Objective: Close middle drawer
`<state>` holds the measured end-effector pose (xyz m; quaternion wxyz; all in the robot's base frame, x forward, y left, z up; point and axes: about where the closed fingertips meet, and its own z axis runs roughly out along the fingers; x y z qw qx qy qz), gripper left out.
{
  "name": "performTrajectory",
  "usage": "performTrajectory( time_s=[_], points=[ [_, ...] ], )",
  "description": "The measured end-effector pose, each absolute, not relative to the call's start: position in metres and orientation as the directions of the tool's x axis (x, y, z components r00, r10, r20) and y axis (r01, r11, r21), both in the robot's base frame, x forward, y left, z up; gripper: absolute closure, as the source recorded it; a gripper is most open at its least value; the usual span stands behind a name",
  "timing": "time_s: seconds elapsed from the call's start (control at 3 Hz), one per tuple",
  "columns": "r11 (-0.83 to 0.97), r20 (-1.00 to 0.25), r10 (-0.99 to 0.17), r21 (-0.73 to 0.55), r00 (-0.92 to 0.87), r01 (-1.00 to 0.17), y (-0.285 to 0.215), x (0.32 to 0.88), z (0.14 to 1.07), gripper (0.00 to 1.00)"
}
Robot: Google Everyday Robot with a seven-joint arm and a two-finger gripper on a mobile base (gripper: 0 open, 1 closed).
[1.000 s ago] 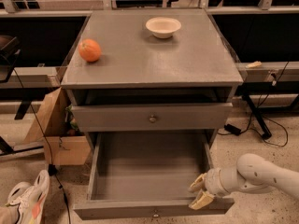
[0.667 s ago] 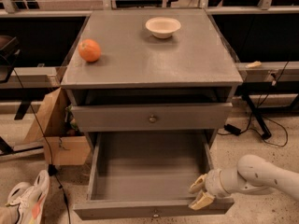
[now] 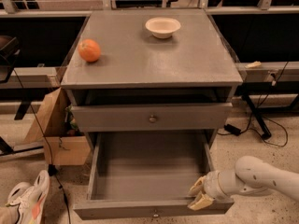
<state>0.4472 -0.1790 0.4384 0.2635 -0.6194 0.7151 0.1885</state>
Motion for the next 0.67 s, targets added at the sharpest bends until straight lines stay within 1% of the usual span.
performTrajectory(
  time_s=[0.33,0.67],
  points=[
    [0.162,-0.610,-0.787,-0.057,-0.094,-0.985,-0.179,0.443,0.438,1.00],
    [0.148,-0.527,-0.846,-0.082,-0.083,-0.986,-0.190,0.439,0.440,1.00]
  ],
)
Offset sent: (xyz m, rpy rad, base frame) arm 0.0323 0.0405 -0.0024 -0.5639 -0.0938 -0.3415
